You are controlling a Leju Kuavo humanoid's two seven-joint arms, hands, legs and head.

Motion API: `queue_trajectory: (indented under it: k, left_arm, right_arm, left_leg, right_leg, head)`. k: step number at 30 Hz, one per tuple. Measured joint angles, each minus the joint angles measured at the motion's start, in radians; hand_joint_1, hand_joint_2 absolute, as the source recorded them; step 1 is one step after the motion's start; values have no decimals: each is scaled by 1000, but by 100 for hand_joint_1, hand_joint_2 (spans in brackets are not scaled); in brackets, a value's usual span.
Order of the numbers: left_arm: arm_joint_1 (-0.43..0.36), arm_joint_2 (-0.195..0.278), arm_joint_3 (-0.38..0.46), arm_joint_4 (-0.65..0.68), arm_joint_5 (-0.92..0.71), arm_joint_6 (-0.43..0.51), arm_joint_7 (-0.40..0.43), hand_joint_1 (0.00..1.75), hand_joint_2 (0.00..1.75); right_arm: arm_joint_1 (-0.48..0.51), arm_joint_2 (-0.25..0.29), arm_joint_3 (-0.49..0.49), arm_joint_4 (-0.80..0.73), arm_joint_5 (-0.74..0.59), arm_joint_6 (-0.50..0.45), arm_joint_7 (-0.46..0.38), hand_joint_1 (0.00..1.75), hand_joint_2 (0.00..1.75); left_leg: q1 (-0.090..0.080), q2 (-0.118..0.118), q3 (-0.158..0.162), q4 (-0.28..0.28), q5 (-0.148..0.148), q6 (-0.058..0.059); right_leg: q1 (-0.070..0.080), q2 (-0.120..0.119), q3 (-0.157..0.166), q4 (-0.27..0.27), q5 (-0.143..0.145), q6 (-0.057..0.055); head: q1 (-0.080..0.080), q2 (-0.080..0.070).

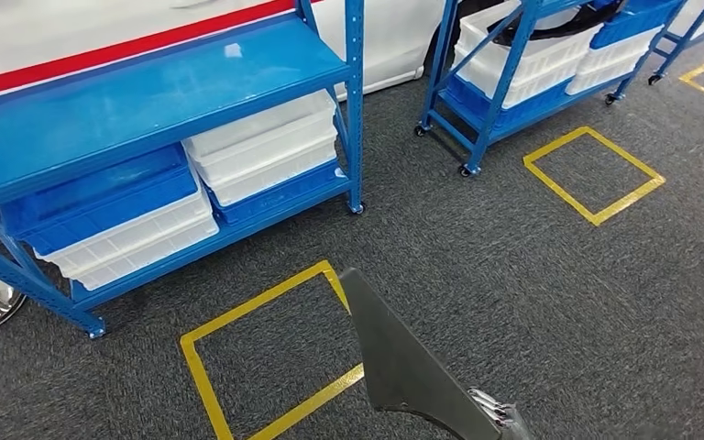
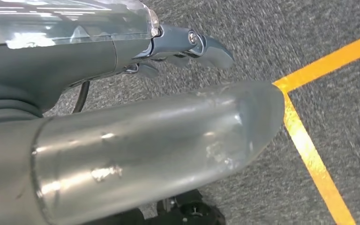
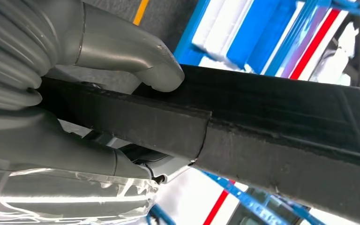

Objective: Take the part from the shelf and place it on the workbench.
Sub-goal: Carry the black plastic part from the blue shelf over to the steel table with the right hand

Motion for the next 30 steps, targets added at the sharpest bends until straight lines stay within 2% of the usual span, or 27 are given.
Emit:
queue_trajectory:
  k: [1, 2, 3, 4, 5, 6, 7, 8, 9, 10, 11, 12, 13, 14, 15, 16, 17, 19, 20, 21, 22, 23, 24, 25, 27, 28, 30]
  left_arm:
    - [-1, 1, 1, 0, -1, 0, 0, 0, 0]
    - [-1, 2, 1, 0, -2, -1, 0, 0, 0]
    - [1, 2, 2, 0, -3, -2, 0, 0, 0]
    - [3, 2, 2, 0, -5, -2, 0, 0, 0]
    - [6, 2, 2, 0, -7, -2, 0, 0, 0]
    - [8, 2, 2, 0, -9, -2, 0, 0, 0]
    - [10, 2, 2, 0, -10, -2, 0, 0, 0]
    - [10, 2, 2, 0, -11, -2, 0, 0, 0]
    - [10, 3, 2, 0, -12, -2, 0, 0, 0]
    - [10, 5, 2, 0, -13, -3, 0, 0, 0]
    - [10, 6, 2, 0, -14, -5, 0, 0, 0]
    - [10, 9, 2, 0, -15, -8, 0, 0, 0]
    - [11, 13, 2, 0, -16, -13, 0, 0, 0]
    - [11, 17, 2, 0, -17, -20, 1, 0, 0]
    - [11, 21, 2, 0, -18, -27, 2, 0, 0]
    - [12, 27, 2, 0, -19, -34, 4, 0, 0]
    - [13, 32, 2, 0, -20, -38, 5, 0, 0]
    - [22, 43, 3, 0, -21, -45, 9, 0, 0]
    - [26, 47, 3, 0, -22, -47, 10, 0, 0]
    - [30, 50, 3, 0, -23, -49, 11, 0, 0]
    - [31, 53, 3, 0, -24, -51, 12, 0, 0]
    - [31, 54, 3, 0, -25, -53, 12, 0, 0]
    - [31, 55, 3, 0, -28, -54, 12, 0, 0]
    - [30, 56, 3, 0, -31, -55, 13, 0, 0]
    - [30, 57, 3, 0, -40, -54, 13, 0, 0]
    - [30, 58, 2, 0, -43, -53, 13, 0, 0]
    - [28, 56, 2, 0, -50, -52, 13, 0, 0]
  right_arm:
    - [3, 0, -1, -1, 0, -1, 0, 175, 175]
    - [4, 0, -1, -1, 1, -2, 0, 175, 175]
    - [5, 0, -1, -2, 2, -3, 0, 175, 175]
    - [5, 0, -2, -2, 3, -4, 0, 175, 175]
    - [5, 0, -3, -2, 4, -4, 0, 175, 175]
    - [7, 0, -3, -2, 4, -5, 0, 175, 175]
    - [9, 0, -5, -2, 4, -5, 0, 175, 175]
    - [12, 0, -6, -2, 4, -5, 0, 175, 175]
    - [15, 0, -8, -4, 4, -5, 0, 175, 175]
    - [18, 0, -9, -6, 4, -5, 0, 175, 175]
    - [21, 0, -10, -11, 4, -4, 0, 175, 175]
    - [25, 0, -12, -16, 4, -2, -1, 175, 175]
    - [29, 0, -15, -21, 3, 0, -1, 175, 175]
    - [35, 2, -19, -27, 3, 4, -1, 175, 175]
    - [42, 3, -24, -33, 2, 8, -1, 175, 175]
    - [49, 6, -29, -38, 2, 13, -2, 175, 175]
    - [54, 8, -36, -43, 2, 18, -3, 175, 175]
    - [57, 11, -49, -50, 2, 23, -4, 175, 175]
    - [57, 13, -54, -51, 2, 24, -4, 175, 175]
    - [59, 15, -58, -51, 2, 25, -4, 175, 175]
    - [63, 17, -61, -52, 2, 26, -4, 175, 175]
    - [65, 17, -64, -52, 2, 27, -4, 175, 175]
    - [68, 18, -67, -53, 2, 29, -5, 175, 175]
    - [69, 18, -71, -55, 2, 31, -5, 175, 175]
    - [73, 18, -81, -62, 2, 37, -6, 175, 175]
    - [76, 19, -87, -68, 2, 41, -7, 175, 175]
    - [85, 20, -99, -81, 2, 52, -9, 175, 175]
  left_leg:
    - [2, -21, -4, 14, -13, -6]
    - [5, -51, -17, 47, -37, -12]
    - [7, -88, -40, 100, -69, -16]
    - [8, -110, -71, 167, -103, -18]
    - [8, -121, -102, 232, -128, -19]
    - [8, -125, -123, 272, -134, -18]
    - [8, -127, -129, 277, -119, -16]
    - [7, -131, -117, 242, -86, -13]
    - [7, -143, -92, 179, -43, -8]
    - [7, -168, -65, 113, -11, 0]
    - [7, -191, -43, 56, 10, 5]
    - [6, -207, -31, 23, 17, 9]
    - [5, -213, -27, 10, 13, 13]
    - [4, -204, -24, 2, 15, 16]
    - [4, -191, -20, -4, 19, 21]
    - [6, -179, -15, -13, 25, 28]
    - [9, -165, -10, -23, 31, 34]
    - [9, -132, -7, -31, 35, 42]
    - [8, -115, -8, -30, 34, 43]
    - [8, -97, -9, -29, 32, 41]
    - [8, -82, -9, -29, 29, 39]
    - [9, -68, -8, -28, 26, 35]
    - [10, -54, -5, -25, 21, 30]
    - [10, -42, -1, -22, 16, 24]
    - [7, -21, 7, -16, 3, 9]
    - [5, -11, 12, -15, -1, 2]
    - [6, 4, 21, -17, -7, -11]
  right_leg:
    - [-2, 12, 0, -4, 4, -7]
    - [-5, 25, 0, -8, 7, -13]
    - [-6, 38, -1, -9, 10, -18]
    - [-5, 51, -3, -9, 12, -22]
    - [-4, 66, -5, -8, 12, -24]
    - [-2, 82, -6, -7, 13, -24]
    - [0, 98, -6, -5, 13, -25]
    - [1, 115, -5, -3, 13, -25]
    - [2, 130, -3, -2, 13, -25]
    - [3, 144, -3, 0, 13, -24]
    - [4, 156, -5, 3, 13, -21]
    - [2, 168, -8, 4, 15, -17]
    - [0, 180, -13, 3, 17, -10]
    - [-2, 193, -17, 1, 21, -3]
    - [-4, 195, -19, 0, 23, 2]
    - [-3, 177, -23, 7, 18, 6]
    - [-1, 149, -33, 28, 3, 8]
    - [-4, 83, -83, 132, -61, 14]
    - [-8, 69, -114, 195, -91, 18]
    - [-13, 61, -137, 243, -108, 24]
    - [-19, 56, -143, 257, -104, 29]
    - [-24, 51, -128, 234, -84, 33]
    - [-28, 39, -94, 176, -52, 37]
    - [-29, 16, -56, 109, -28, 38]
    - [-26, -17, -5, 20, -4, 32]
    - [-22, -21, -1, 10, -7, 26]
    - [-19, 4, -4, 9, -5, 11]
  head:
    - [0, 0]
    - [0, 0]
    - [0, 0]
    - [0, 0]
    - [0, 0]
    - [0, 0]
    - [0, 0]
    - [0, 0]
    - [0, 0]
    - [0, 0]
    - [0, 0]
    - [0, 0]
    - [0, 0]
    - [0, 0]
    - [0, 0]
    - [0, 0]
    - [0, 0]
    - [0, 0]
    - [0, 0]
    - [0, 0]
    - [0, 0]
    - [0, 0]
    - [0, 0]
    - [0, 0]
    - [0, 0]
    - [0, 0]
    - [0, 0]
